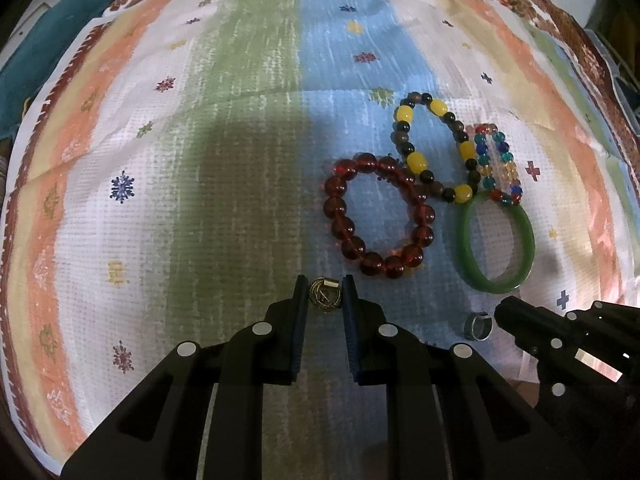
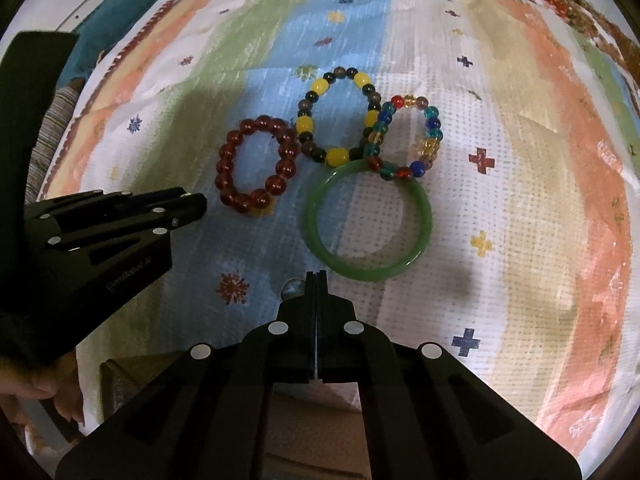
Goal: Organize jewelry
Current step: 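Hold the gold pendant in the left gripper while the right grasps the small clear ring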
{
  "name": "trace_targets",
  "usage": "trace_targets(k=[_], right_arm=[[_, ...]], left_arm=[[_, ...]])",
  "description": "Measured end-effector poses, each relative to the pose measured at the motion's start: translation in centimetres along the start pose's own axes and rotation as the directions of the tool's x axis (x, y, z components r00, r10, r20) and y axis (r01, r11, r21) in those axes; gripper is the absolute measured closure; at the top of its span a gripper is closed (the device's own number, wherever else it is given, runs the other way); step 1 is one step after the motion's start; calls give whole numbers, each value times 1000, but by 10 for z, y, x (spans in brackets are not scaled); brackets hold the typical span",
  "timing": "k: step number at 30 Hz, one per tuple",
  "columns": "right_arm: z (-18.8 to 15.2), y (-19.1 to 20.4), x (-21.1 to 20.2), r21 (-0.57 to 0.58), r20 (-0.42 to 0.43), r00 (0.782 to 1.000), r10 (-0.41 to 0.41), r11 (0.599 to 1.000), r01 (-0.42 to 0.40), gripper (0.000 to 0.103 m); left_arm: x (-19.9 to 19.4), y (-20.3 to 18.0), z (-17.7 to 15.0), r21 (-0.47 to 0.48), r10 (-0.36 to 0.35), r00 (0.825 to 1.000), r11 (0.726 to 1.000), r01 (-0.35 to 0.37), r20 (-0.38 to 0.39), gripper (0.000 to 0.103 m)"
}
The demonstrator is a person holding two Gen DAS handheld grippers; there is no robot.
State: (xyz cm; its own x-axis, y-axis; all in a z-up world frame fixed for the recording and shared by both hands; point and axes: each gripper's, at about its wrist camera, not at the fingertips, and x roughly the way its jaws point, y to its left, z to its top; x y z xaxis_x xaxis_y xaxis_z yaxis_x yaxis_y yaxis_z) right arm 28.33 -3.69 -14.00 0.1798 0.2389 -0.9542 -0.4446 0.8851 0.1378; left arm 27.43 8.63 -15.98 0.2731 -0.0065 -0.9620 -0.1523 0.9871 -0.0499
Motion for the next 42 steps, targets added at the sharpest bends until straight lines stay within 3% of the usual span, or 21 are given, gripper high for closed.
trace_targets(k=[18,19,20,21,22,39,42], right_arm=[[2,8,11,-8,-49,999,18,1000,-19,101],[2,8,11,-8,-48,999,18,1000,-18,95],[3,9,11,-8,-44,999,18,1000,-18,80],[3,9,10,-8,-37,999,19,1000,-20,72],[3,9,10,-10,-35,999,20,1000,-21,70],[4,12,23,-23,-72,997,19,1000,-20,70],[3,11,23,-27,-71,997,7,1000,-9,82]], left_arm=[[-4,1,-3,-5,-6,1000,1000,6,2,86],[-4,1,-3,-4,-6,1000,1000,6,1,86],[-4,1,-3,-3,-7,1000,1000,7,1,86],[-4,1,-3,-2,-8,1000,1000,8,0,86],[-4,1,-3,-1,-8,1000,1000,8,0,86],[3,0,-6,14,3,1000,1000,-3,-1,86],[3,-1,-5,16,1,1000,1000,-1,0,86]])
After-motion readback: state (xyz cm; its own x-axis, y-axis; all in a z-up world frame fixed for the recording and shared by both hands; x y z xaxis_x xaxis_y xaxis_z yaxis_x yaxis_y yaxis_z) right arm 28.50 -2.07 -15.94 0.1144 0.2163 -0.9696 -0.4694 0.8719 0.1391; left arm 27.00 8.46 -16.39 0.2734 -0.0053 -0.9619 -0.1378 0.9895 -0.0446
